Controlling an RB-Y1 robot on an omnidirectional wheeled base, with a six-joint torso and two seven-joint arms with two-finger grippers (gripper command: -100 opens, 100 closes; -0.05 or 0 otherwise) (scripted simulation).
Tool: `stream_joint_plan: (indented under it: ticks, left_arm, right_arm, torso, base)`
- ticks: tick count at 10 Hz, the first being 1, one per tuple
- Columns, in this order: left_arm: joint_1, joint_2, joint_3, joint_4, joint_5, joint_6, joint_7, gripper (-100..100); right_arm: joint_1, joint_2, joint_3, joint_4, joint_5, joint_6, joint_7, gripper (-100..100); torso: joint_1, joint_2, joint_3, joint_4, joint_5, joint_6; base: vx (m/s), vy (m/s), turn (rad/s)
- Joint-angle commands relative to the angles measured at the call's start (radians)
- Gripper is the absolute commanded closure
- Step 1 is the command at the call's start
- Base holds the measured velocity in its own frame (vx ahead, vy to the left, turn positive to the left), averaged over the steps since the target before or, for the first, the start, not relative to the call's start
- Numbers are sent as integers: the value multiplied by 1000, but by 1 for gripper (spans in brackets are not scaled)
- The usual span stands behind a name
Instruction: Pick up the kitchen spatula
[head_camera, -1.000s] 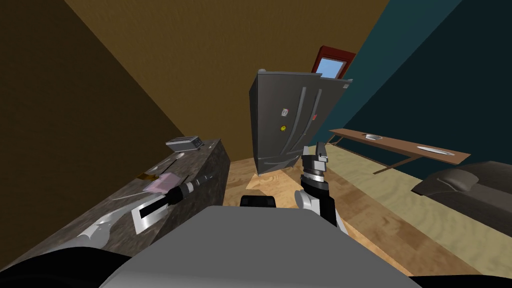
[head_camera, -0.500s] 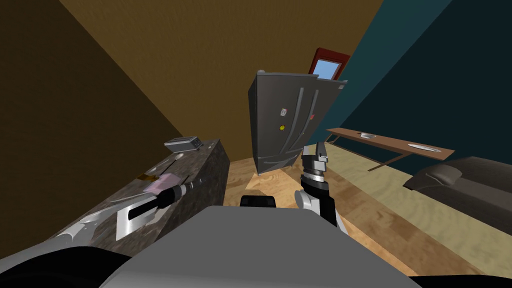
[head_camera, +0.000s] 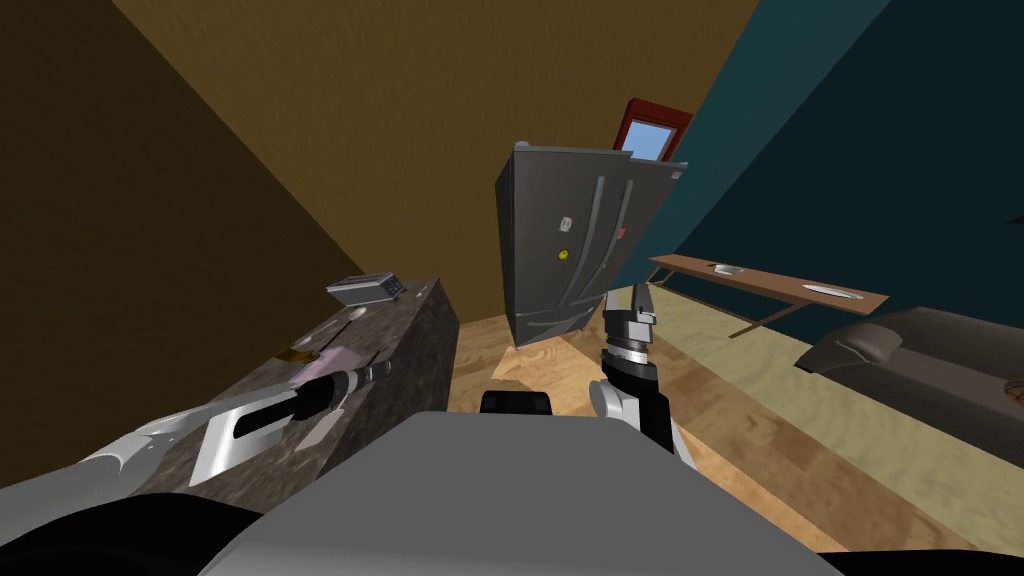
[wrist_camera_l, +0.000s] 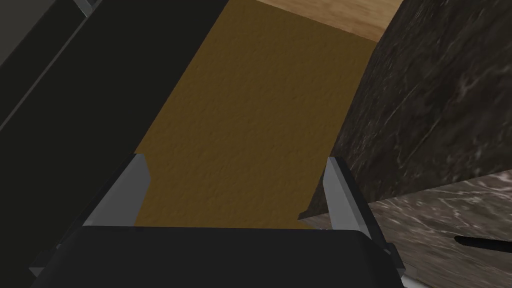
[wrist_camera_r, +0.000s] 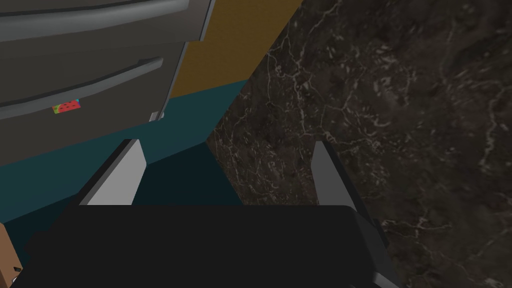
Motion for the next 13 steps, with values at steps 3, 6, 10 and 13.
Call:
stream_joint_plan:
  ticks: [3,6,10,13]
  left_arm:
    - [61,99,-1,12,27,21,-11,-100]
    - [94,185,-46,46,49,37,-16,-100]
    - [140,266,-109,77,80,59,-30,-100]
    - [168,289,-157,84,98,69,-41,-100]
  right_arm:
    - [0,0,0,0,0,0,0,0]
    - [0,0,0,0,0,0,0,0]
    - [0,0,0,0,0,0,0,0]
    - [0,0,0,0,0,0,0,0]
  torso:
    - [0,0,0,0,0,0]
    - [1,-1,-1,0,0,0]
    - [1,-3,-2,-1,0,0]
    - [-1,-4,-2,-1,0,0]
  base:
    - [-26,35,-30]
    - [-12,48,-46]
    - [13,41,-42]
    - [26,21,-29]
